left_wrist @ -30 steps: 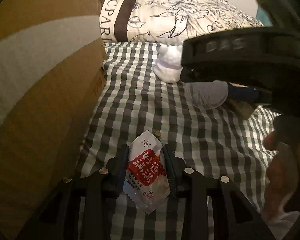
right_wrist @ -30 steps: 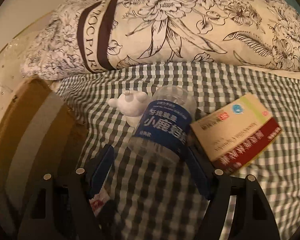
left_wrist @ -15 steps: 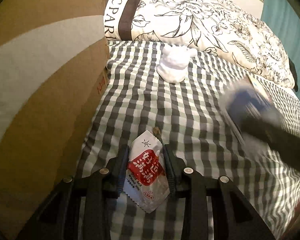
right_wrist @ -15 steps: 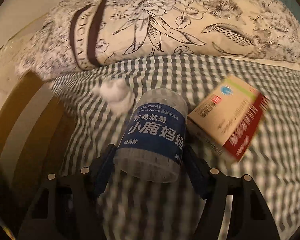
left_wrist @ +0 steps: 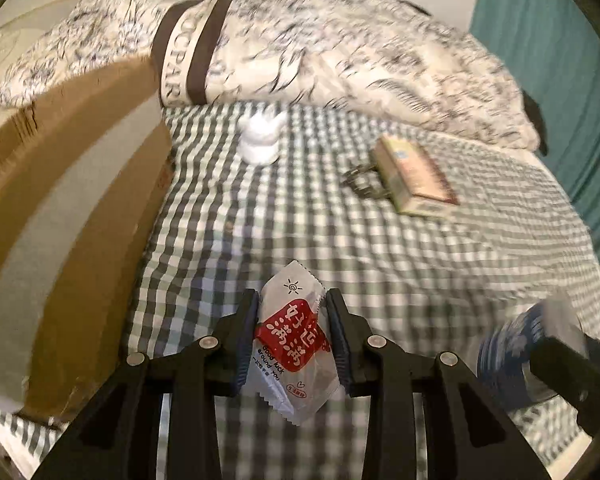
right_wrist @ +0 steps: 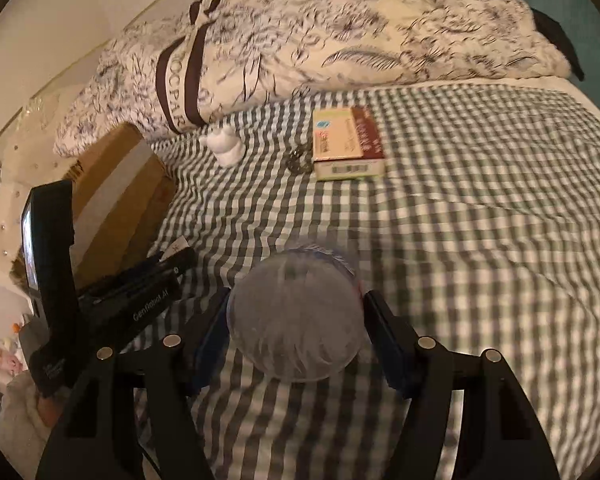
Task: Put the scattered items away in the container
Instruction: 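Grasp the red sachet with the left gripper while the right grasps the water bottle, then carry the red sachet and water bottle to the cardboard box and release, then move both grippers back over the cloth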
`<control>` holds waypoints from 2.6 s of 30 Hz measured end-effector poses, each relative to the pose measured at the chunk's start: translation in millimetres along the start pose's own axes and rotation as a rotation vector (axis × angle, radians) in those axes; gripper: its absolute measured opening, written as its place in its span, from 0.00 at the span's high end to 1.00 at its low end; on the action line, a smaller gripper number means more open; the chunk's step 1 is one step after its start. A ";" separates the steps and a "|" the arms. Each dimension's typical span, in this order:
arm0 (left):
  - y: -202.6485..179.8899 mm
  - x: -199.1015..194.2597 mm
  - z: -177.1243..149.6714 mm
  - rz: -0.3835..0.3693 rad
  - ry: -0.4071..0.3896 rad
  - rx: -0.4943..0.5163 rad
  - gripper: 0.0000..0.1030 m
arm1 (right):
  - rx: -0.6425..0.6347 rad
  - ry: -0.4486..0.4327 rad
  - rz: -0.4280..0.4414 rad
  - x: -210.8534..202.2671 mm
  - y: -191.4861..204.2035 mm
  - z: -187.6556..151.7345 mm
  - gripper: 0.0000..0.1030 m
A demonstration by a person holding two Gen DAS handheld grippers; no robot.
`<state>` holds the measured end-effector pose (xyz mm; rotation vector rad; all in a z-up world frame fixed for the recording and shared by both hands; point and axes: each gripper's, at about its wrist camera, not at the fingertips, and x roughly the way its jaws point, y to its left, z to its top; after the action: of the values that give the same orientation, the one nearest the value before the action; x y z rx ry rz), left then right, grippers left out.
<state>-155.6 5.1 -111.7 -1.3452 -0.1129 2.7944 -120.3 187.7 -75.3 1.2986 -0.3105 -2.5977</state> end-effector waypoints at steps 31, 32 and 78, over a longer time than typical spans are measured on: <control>126.4 -159.8 52.5 0.107 -0.211 -0.031 0.67 | -0.174 -0.185 0.124 -109.5 145.2 31.7 0.40; 136.1 -162.7 54.9 0.113 -0.217 -0.036 0.67 | -0.187 -0.189 0.136 -108.3 156.0 36.3 0.40; 185.1 -154.8 42.2 0.234 -0.220 -0.132 0.00 | -0.235 -0.359 0.082 -74.1 202.0 55.8 0.18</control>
<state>-92.6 -191.7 19.9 -1.1359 -0.1583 3.1787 -101.4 21.4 71.0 0.7271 -0.1065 -2.6886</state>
